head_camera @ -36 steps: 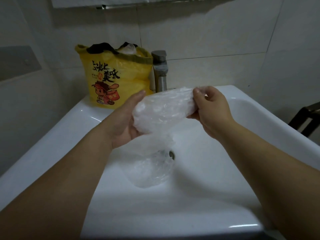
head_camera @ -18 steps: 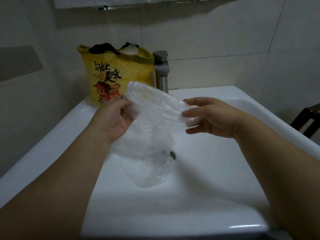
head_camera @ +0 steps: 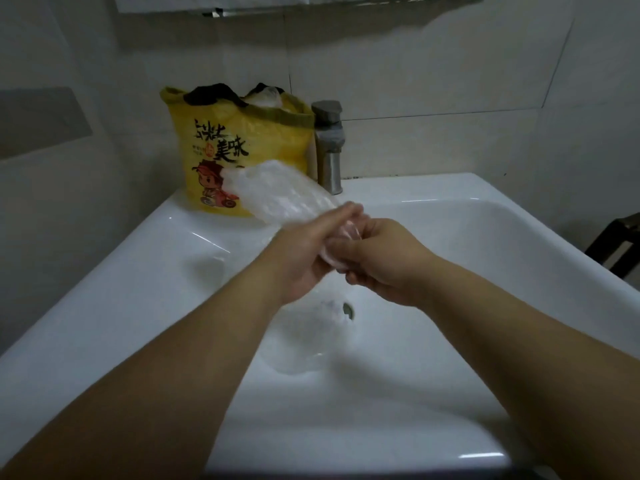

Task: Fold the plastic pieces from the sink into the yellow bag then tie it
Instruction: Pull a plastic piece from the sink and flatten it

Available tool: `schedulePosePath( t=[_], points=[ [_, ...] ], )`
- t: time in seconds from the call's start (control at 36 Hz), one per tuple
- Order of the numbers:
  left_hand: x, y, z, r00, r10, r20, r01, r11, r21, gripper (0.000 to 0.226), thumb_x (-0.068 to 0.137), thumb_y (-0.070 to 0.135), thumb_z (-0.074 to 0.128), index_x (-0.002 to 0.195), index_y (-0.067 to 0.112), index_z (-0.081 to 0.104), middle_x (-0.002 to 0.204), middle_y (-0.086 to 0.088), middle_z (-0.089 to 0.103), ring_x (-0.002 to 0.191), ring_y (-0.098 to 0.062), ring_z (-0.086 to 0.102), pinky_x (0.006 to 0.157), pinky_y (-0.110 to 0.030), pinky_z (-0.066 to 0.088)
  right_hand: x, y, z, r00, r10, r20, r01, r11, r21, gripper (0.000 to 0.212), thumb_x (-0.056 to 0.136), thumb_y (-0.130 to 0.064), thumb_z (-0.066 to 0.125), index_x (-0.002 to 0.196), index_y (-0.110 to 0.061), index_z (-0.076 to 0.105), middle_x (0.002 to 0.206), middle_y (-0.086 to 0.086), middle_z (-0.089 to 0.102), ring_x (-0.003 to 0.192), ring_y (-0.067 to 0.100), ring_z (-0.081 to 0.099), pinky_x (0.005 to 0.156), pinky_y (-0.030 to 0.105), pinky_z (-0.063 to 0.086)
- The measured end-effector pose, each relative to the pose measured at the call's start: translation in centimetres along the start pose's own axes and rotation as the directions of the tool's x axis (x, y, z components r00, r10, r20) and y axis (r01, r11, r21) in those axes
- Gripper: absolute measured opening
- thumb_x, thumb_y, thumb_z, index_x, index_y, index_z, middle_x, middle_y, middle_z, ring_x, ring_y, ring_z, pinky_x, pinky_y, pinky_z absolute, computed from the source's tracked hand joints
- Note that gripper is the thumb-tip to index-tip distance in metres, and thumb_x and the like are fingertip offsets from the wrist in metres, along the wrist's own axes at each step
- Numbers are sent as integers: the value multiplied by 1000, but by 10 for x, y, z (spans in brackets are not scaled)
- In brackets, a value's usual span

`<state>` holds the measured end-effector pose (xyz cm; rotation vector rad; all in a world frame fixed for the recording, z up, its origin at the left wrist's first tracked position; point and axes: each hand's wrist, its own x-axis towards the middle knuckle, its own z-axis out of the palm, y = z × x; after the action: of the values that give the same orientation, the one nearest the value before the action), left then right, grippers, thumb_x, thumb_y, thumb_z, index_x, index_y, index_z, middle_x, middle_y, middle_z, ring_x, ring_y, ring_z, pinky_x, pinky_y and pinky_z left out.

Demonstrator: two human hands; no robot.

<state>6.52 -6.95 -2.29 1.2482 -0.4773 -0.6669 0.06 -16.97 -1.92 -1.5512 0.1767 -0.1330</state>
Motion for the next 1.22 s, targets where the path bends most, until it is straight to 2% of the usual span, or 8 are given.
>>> schedulePosePath(
  t=[0.31, 0.47, 0.58, 0.64, 0.72, 0.86, 1.0, 1.22],
  points=[
    [-1, 38, -55, 951, 143, -274, -223, 931, -290, 14, 87, 9, 62, 100, 10, 67, 93, -5, 74, 81, -12, 72, 71, -24, 60, -3, -7, -20, 992, 121, 17, -122, 992, 38, 15, 90, -12, 63, 96, 2, 64, 79, 11, 64, 54, 9, 51, 48, 16, 46],
    [1, 35, -55, 941, 115, -320, -214, 931, -295, 15, 90, 11, 63, 106, 10, 63, 101, -8, 73, 89, -15, 71, 75, -26, 59, -10, -15, -16, 951, 127, 282, -163, 981, 108, 42, 83, -42, 55, 108, -9, 60, 79, 9, 62, 60, 17, 58, 51, 26, 53],
    [1, 36, -56, 939, 35, -343, -166, 918, -361, 16, 89, 13, 65, 105, 11, 63, 97, -7, 74, 89, -15, 72, 80, -28, 59, -5, -12, -23, 996, 49, 71, -48, 999, -11, 59, 97, -8, 45, 147, -35, 27, 131, 14, 51, 91, 32, 63, 71, 36, 58],
    [1, 35, -55, 937, 0, -350, -133, 925, -356, 21, 88, 14, 67, 109, 11, 63, 102, -7, 73, 90, -15, 71, 80, -27, 58, -3, -2, -25, 983, -172, 59, 179, 854, -488, 88, 91, 2, 52, 146, -50, 8, 157, -1, 22, 128, 26, 47, 87, 27, 49],
    [2, 32, -53, 942, -35, -335, -85, 938, -337, 17, 88, 15, 66, 104, 11, 64, 104, -8, 72, 92, -14, 70, 81, -25, 57, -6, 1, -18, 882, -410, 231, 446, 568, -692, 89, 84, -10, 70, 133, -55, 11, 160, -5, 6, 143, 16, 20, 102, 23, 37],
    [4, 28, -54, 940, -54, -338, -16, 979, -203, 36, 89, 16, 65, 123, 3, 60, 127, -16, 63, 119, -26, 60, 106, -39, 45, -4, 1, 1, 639, -662, 391, 642, 180, -745, 29, 73, -13, 72, 102, -13, 74, 129, 17, 60, 117, 47, 51, 96, 54, 42],
    [0, 26, -47, 946, -47, -321, 39, 999, -31, 29, 92, 12, 62, 119, 3, 60, 103, -11, 69, 83, -19, 69, 60, -25, 58, -10, -5, 5, 774, -536, 338, 594, 429, -680, 32, 89, -40, 59, 93, -11, 73, 94, 10, 71, 95, 26, 62, 98, 38, 42],
    [-3, 21, -31, 981, 90, -172, -46, 969, 243, 22, 89, -9, 51, 98, 4, 68, 71, 0, 70, 59, -5, 67, 49, -16, 49, -5, -10, -2, 907, -387, 167, 412, 726, -551, 13, 97, -27, 52, 97, -21, 63, 87, -6, 65, 76, 2, 59, 68, 11, 45]
  ],
)
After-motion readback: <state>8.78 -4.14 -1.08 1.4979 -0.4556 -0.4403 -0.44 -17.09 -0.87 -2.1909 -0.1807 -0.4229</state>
